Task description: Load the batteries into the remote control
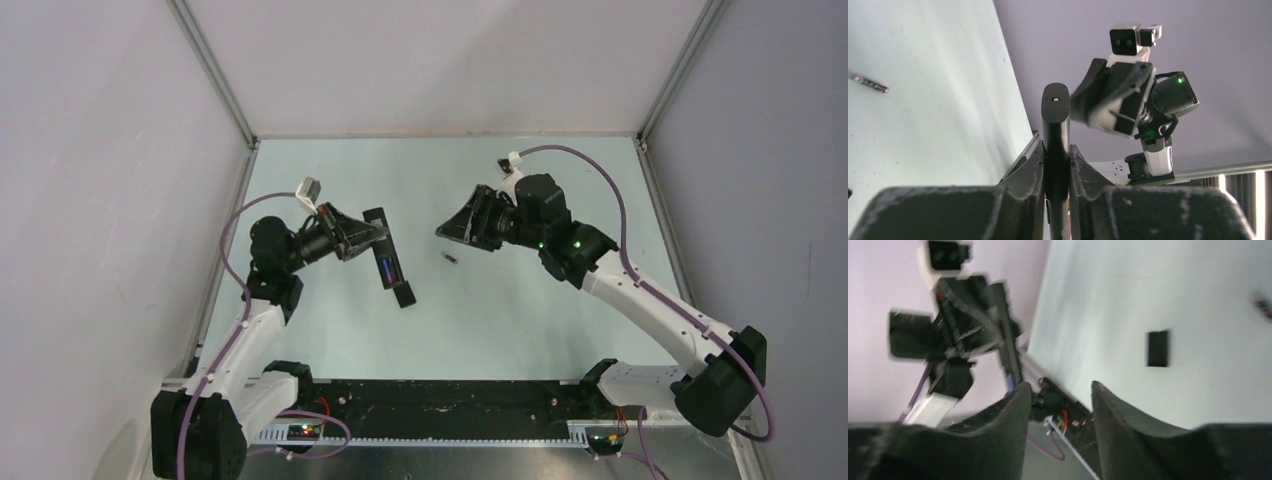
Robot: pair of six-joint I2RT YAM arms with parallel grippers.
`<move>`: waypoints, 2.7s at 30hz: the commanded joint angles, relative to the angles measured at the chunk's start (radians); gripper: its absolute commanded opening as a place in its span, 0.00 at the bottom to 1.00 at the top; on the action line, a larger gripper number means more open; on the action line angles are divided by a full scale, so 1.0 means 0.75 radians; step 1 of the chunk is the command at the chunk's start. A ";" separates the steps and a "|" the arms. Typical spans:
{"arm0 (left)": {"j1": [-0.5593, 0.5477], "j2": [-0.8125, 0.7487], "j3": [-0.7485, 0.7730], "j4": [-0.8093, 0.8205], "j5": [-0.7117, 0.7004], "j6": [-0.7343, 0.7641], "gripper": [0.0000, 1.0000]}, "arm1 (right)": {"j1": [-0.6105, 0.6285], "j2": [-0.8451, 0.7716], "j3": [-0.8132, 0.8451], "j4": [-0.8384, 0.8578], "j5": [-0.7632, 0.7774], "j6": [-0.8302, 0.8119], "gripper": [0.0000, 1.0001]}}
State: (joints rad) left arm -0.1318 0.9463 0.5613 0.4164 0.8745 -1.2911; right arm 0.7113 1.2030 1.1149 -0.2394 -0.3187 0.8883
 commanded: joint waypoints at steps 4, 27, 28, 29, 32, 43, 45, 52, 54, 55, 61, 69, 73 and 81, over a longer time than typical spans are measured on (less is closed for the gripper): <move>0.036 -0.026 -0.063 -0.016 0.028 0.077 0.00 | -0.100 0.193 0.037 -0.196 0.353 -0.262 0.37; 0.054 0.144 -0.045 -0.077 0.085 0.193 0.00 | -0.045 1.000 0.470 -0.318 0.779 -0.255 0.04; 0.055 0.147 -0.045 -0.080 0.086 0.196 0.00 | -0.044 1.018 0.483 -0.329 0.781 -0.254 0.04; 0.056 0.154 -0.045 -0.084 0.087 0.199 0.00 | -0.042 1.025 0.489 -0.343 0.777 -0.254 0.04; 0.056 0.168 -0.045 -0.089 0.088 0.202 0.00 | -0.030 1.052 0.497 -0.355 0.762 -0.256 0.03; 0.059 0.172 -0.060 -0.111 0.094 0.223 0.00 | -0.024 1.156 0.557 -0.382 0.681 -0.311 0.01; 0.059 0.172 -0.063 -0.117 0.093 0.227 0.00 | -0.022 1.173 0.562 -0.380 0.670 -0.316 0.01; 0.060 0.171 -0.063 -0.125 0.095 0.233 0.00 | -0.012 1.194 0.557 -0.364 0.571 -0.392 0.02; 0.062 0.168 -0.062 -0.130 0.094 0.234 0.00 | -0.005 1.187 0.556 -0.369 0.532 -0.446 0.03; 0.063 0.164 -0.063 -0.133 0.094 0.238 0.00 | -0.004 1.185 0.554 -0.370 0.492 -0.489 0.03; 0.063 0.152 -0.072 -0.142 0.094 0.246 0.00 | -0.003 1.183 0.535 -0.424 0.337 -0.654 0.07; 0.065 0.150 -0.078 -0.155 0.088 0.257 0.00 | -0.005 1.109 0.485 -0.462 0.345 -0.629 0.07; 0.066 0.152 -0.074 -0.159 0.087 0.259 0.00 | -0.008 1.072 0.504 -0.458 0.355 -0.541 0.05; 0.069 0.146 -0.078 -0.173 0.085 0.267 0.00 | -0.002 0.990 0.524 -0.504 0.372 -0.417 0.13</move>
State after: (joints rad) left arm -0.0902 1.0790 0.5049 0.2749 0.9215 -1.1172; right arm 0.7040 2.0422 1.4887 -0.6048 -0.0502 0.5236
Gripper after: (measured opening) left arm 0.196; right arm 0.091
